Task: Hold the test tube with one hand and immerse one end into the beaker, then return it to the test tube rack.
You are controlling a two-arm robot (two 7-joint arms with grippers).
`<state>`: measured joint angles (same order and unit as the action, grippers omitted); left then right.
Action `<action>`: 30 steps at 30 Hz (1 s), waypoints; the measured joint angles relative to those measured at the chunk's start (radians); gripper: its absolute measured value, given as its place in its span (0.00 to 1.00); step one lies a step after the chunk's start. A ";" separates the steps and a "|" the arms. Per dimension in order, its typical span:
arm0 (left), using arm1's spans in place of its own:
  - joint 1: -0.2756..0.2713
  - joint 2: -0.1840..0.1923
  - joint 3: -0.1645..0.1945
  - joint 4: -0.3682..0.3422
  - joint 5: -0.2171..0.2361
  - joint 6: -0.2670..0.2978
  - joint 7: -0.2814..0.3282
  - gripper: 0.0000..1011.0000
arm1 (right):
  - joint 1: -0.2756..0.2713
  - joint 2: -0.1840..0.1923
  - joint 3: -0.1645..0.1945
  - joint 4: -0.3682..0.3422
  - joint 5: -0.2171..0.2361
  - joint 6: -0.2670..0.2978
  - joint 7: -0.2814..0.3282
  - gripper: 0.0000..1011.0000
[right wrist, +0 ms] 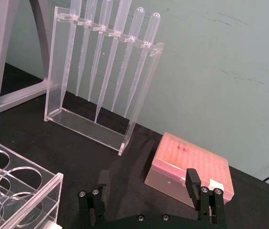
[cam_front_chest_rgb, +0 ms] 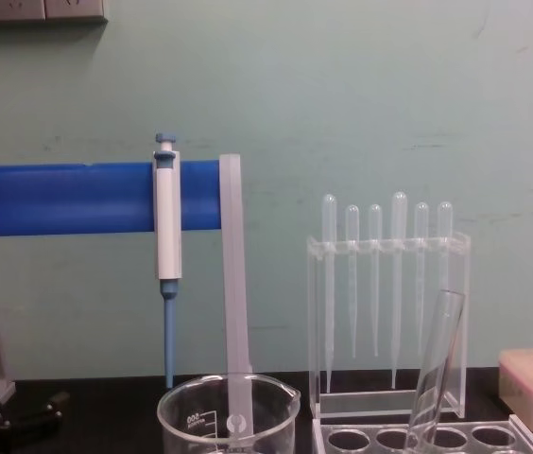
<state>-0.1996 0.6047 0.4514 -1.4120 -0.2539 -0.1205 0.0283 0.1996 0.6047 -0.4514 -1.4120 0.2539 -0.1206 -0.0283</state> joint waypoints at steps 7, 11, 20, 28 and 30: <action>0.000 0.000 0.000 0.000 0.000 0.000 0.000 0.99 | 0.000 0.000 0.000 0.000 0.000 0.000 0.000 0.99; 0.000 0.000 0.000 0.000 0.000 0.000 0.000 0.99 | 0.000 0.000 0.000 0.000 0.000 0.000 0.000 0.99; 0.000 0.000 0.000 0.000 0.000 0.000 0.000 0.99 | 0.000 0.000 0.000 0.000 0.000 0.000 0.000 0.99; 0.000 0.000 0.000 0.000 0.000 0.000 0.000 0.99 | 0.000 0.000 0.000 0.000 0.000 0.000 0.000 0.99; 0.000 0.000 0.000 0.000 0.000 0.000 0.000 0.99 | 0.000 0.000 0.000 0.000 0.000 0.000 0.000 0.99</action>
<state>-0.1995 0.6047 0.4514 -1.4120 -0.2539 -0.1205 0.0283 0.1995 0.6047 -0.4514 -1.4120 0.2539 -0.1206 -0.0283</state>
